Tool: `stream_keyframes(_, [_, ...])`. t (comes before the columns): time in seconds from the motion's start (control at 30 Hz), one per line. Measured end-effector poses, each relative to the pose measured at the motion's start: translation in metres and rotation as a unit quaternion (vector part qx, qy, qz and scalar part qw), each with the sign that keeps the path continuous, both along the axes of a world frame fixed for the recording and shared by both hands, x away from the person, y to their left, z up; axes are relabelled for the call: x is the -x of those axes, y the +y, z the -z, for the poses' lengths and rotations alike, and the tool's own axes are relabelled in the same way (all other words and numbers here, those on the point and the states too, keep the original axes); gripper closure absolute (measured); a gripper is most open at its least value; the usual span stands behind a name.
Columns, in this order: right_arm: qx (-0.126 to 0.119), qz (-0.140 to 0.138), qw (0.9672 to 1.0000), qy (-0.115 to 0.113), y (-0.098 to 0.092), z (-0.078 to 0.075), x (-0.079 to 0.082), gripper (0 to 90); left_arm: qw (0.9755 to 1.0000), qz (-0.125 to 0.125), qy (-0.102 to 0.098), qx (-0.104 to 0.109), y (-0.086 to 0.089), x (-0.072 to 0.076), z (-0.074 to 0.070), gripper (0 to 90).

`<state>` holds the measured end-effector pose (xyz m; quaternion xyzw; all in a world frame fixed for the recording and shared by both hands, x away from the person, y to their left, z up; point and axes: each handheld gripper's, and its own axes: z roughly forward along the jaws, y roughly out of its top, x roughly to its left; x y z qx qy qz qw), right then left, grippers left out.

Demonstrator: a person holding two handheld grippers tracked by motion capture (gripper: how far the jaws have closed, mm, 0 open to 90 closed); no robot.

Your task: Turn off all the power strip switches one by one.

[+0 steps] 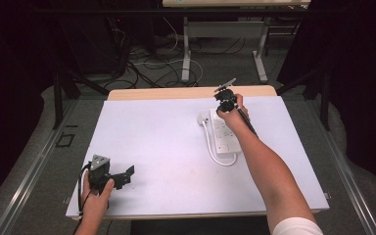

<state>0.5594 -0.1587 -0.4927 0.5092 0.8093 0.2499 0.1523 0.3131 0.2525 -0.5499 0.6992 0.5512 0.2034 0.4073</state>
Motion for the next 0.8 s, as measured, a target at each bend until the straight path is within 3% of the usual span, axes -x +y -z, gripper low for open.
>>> stream_keyframes(0.03, [0.005, -0.002, 0.9999, 0.009, 0.000, -0.001, -0.001, 90.0, 1.0000, 0.000, 0.000, 0.000, 0.000, 0.000, 0.000, 0.2])
stream_keyframes(0.07, [0.000, -0.003, 1.0000, 0.001, -0.001, -0.001, -0.002, 90.0, 1.0000, 0.000, -0.003, -0.001, 0.001, 0.000, 0.000, 0.3])
stream_keyframes(0.4, [-0.003, -0.006, 1.0000, -0.001, 0.007, 0.000, -0.010, 90.0, 1.0000, -0.004, 0.001, 0.002, 0.002, 0.000, 0.000, 0.2])
stream_keyframes(0.43, [0.002, -0.003, 1.0000, 0.006, 0.008, 0.000, -0.010, 90.0, 1.0000, -0.004, 0.001, 0.003, 0.002, 0.000, 0.001, 0.2])
stream_keyframes(0.8, [-0.001, 0.003, 1.0000, 0.005, 0.005, 0.006, -0.017, 90.0, 1.0000, -0.004, 0.001, 0.005, 0.003, 0.000, 0.000, 0.2])
